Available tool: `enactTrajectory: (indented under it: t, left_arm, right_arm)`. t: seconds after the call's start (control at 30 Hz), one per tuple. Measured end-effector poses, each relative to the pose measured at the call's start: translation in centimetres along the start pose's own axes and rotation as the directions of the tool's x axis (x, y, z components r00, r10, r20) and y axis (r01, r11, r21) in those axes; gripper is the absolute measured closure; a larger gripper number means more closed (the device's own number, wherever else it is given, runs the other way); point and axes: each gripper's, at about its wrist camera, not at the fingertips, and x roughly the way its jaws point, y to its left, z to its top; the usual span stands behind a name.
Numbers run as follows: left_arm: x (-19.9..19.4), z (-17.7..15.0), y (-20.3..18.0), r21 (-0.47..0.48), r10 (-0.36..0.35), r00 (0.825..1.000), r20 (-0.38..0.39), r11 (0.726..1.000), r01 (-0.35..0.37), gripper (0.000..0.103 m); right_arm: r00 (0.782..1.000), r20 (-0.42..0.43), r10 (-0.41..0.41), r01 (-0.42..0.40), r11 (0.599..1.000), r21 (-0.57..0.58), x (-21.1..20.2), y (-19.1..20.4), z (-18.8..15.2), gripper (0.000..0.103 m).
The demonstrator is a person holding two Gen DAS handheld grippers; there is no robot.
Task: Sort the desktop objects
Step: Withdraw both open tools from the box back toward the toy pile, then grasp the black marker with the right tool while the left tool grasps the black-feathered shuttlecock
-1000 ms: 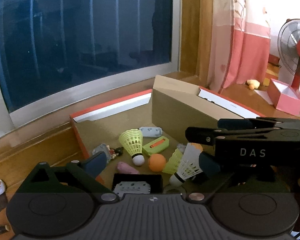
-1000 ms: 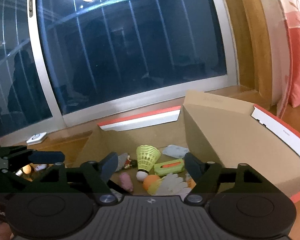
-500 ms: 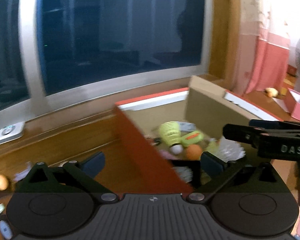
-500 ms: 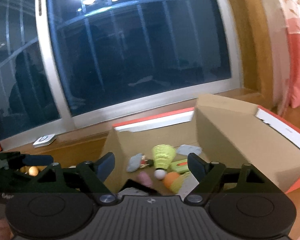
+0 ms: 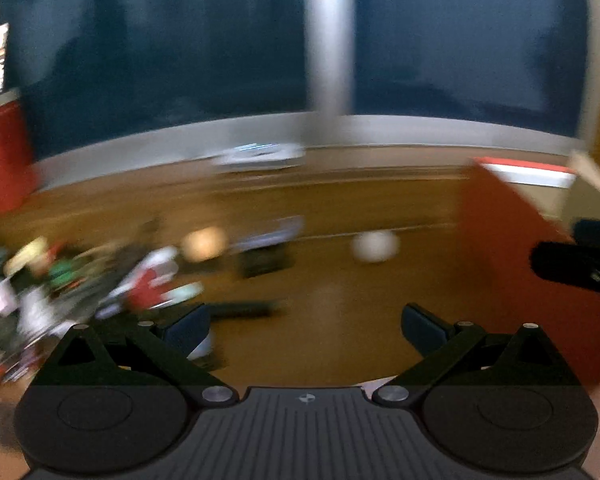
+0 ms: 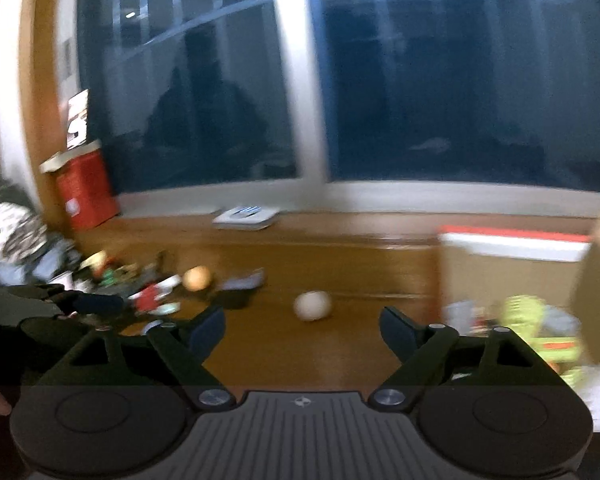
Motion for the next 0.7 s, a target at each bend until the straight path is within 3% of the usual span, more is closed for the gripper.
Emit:
enactTrajectory:
  t: [0.17,0.37,0.7]
  left_arm:
    - [-0.9,-2.3,6.1,-0.121,0.146,0.987,-0.060,0.981,-0.153,0.000]
    - [-1.5,-5.0,11.0,-0.171,0.282,0.951,-0.131,0.938,-0.301,0.000]
    - [-1.1,-7.1,14.4,-0.212,0.244,0.948,-0.204,0.934,-0.286,0.002]
  right_arm:
    - [0.992,-0.090,0.086,-0.090,0.995,-0.039,3.6,4.3,-0.8,0.016]
    - [0.970,-0.184,0.161,-0.172,0.984,-0.046,7.5,8.6,-1.8,0.016]
    - [0.933,-0.278,0.229,-0.271,0.955,-0.120,15.6,16.9,-2.6,0.025]
